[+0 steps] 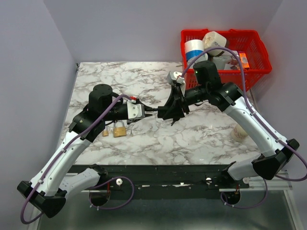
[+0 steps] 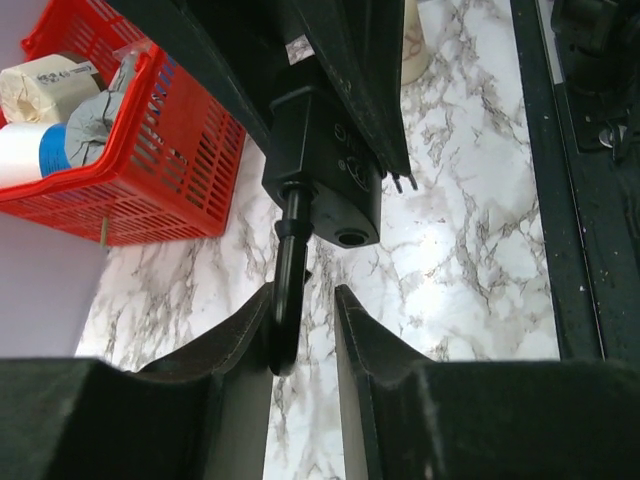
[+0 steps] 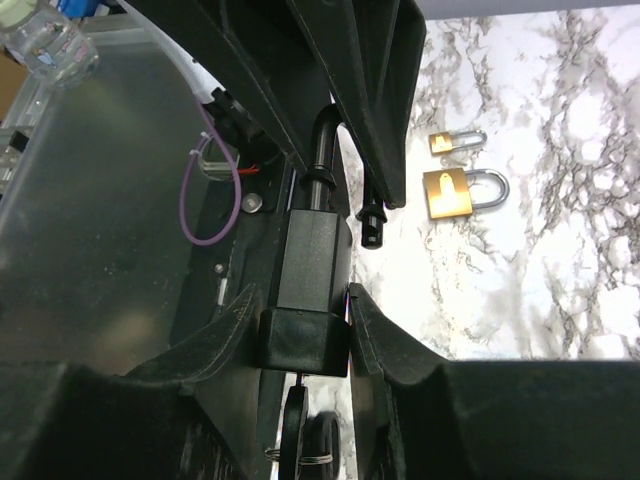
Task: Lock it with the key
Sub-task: Lock the lock.
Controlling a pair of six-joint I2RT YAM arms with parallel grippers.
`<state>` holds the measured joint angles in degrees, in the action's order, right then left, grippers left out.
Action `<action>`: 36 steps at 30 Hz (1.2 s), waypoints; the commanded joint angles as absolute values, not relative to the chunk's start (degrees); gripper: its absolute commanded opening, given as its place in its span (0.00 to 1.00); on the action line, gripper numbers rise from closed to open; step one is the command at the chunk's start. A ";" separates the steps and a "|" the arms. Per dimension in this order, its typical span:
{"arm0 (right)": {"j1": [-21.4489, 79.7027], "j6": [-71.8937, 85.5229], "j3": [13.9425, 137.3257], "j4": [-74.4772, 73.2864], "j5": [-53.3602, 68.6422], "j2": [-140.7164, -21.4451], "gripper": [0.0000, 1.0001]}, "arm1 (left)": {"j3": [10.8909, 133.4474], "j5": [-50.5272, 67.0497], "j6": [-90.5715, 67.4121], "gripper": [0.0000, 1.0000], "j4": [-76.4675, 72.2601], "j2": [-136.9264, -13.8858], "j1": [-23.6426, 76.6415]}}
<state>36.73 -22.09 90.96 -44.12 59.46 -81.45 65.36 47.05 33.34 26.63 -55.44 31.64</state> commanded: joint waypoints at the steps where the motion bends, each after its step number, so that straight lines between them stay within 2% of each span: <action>1: 36.47 -23.20 91.23 -39.38 60.91 -79.54 0.01 | 66.18 44.30 32.52 0.35 28.66 -54.32 31.82; 11: 36.39 -23.82 90.97 -39.64 59.24 -79.81 0.01 | 68.03 48.24 31.30 0.13 29.18 -54.23 31.82; 15: 36.39 -22.77 88.87 -36.40 56.52 -78.49 0.01 | 69.43 50.97 29.19 0.00 31.72 -55.19 31.82; 19: 36.47 -21.19 88.07 -34.63 55.46 -78.40 0.01 | 70.40 51.59 21.99 0.00 28.23 -55.46 31.82; 20: 36.39 -21.18 88.24 -34.89 55.46 -78.57 0.03 | 70.49 51.24 20.93 0.00 27.34 -55.46 31.82; 21: 36.39 -21.18 88.24 -35.50 55.28 -78.75 0.14 | 70.58 51.07 19.79 0.00 26.55 -55.46 31.73; 22: 36.39 -20.83 88.16 -35.86 55.28 -78.84 0.44 | 70.75 50.72 18.47 0.00 25.50 -55.37 31.64; 23: 36.39 -21.00 88.07 -36.29 55.28 -78.84 0.60 | 70.66 50.54 17.50 0.00 24.79 -55.28 31.38; 25: 36.21 -21.09 86.23 -36.47 54.23 -78.23 0.78 | 70.66 51.93 15.92 0.00 22.86 -55.02 29.63; 29: 35.16 -21.09 83.77 -36.56 54.23 -76.82 0.89 | 71.19 54.05 16.78 0.00 22.06 -54.41 28.39; 36: 34.80 -19.78 84.11 -34.20 58.52 -77.16 0.90 | 71.54 54.75 17.40 0.00 22.15 -54.67 28.39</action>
<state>35.03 -20.53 83.72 -37.60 55.64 -77.97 68.47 50.81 18.28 27.94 -56.05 28.45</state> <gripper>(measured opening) 0.895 0.179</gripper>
